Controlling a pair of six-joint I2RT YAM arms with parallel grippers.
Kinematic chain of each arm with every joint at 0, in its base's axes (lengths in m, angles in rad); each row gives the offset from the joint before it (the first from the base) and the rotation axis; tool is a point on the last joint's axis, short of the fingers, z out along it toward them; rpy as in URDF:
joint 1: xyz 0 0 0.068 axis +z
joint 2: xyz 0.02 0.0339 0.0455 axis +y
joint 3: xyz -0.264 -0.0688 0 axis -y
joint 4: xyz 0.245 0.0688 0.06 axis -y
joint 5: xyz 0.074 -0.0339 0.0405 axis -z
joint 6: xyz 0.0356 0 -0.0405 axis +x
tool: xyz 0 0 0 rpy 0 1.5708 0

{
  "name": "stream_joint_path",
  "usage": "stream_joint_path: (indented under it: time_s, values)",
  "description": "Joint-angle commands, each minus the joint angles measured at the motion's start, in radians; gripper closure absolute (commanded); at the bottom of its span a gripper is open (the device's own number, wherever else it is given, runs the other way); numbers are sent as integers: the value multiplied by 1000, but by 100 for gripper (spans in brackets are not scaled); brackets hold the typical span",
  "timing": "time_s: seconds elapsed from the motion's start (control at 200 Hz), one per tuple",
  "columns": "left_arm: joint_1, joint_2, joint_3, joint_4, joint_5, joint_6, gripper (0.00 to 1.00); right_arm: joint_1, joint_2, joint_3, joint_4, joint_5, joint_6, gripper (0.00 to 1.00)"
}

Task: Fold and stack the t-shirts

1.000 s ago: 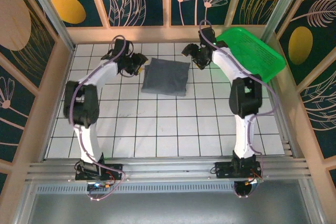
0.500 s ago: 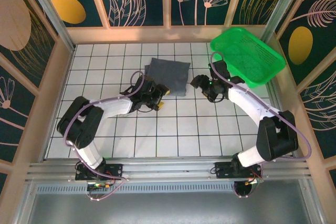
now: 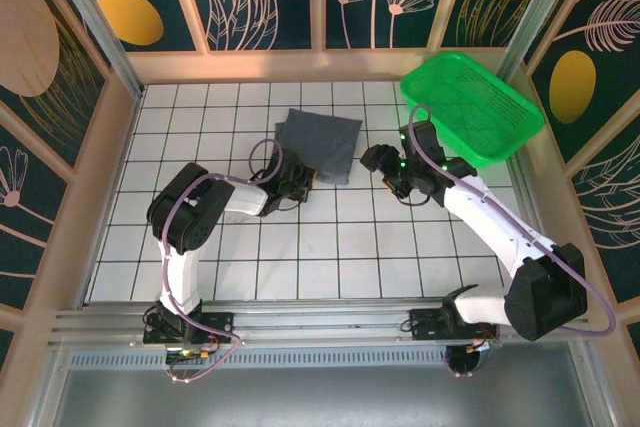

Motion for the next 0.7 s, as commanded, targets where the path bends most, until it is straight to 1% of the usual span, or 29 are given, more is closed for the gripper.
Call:
stream_joint_path:
  time_s: [0.0, 0.095, 0.16, 0.24, 0.34, 0.39, 0.435, 0.48, 0.601, 0.696]
  values:
    - [119, -41, -61, 76, -91, -22, 100, 5, -16, 25, -17, 6, 5, 26]
    - [249, -100, -108, 84, -59, 47, 100, 5, -13, 32, -16, 3, 1, 26]
    - [351, -125, -128, 94, -11, 111, 100, 7, -10, 30, -11, -5, 0, 26]
    - [485, -113, -118, 135, 101, 216, 100, 9, -5, 28, -3, -15, -2, 26]
    - [637, -52, -51, 146, 286, 419, 100, 17, 2, 32, 5, -26, -6, 26]
    - [699, -25, -5, 89, 350, 538, 100, 22, 4, 33, 12, -31, -9, 26]
    - [741, -7, 33, 17, 370, 630, 100, 27, 5, 32, 22, -38, -11, 26]
    - [776, 14, 49, -24, 393, 693, 100, 33, 5, 31, 32, -43, -11, 26]
    - [836, 66, 103, -49, 473, 755, 100, 54, 3, 27, 72, -58, -23, 26]
    - [858, 68, 132, -120, 462, 820, 100, 71, -11, 9, 141, -86, -34, 26]
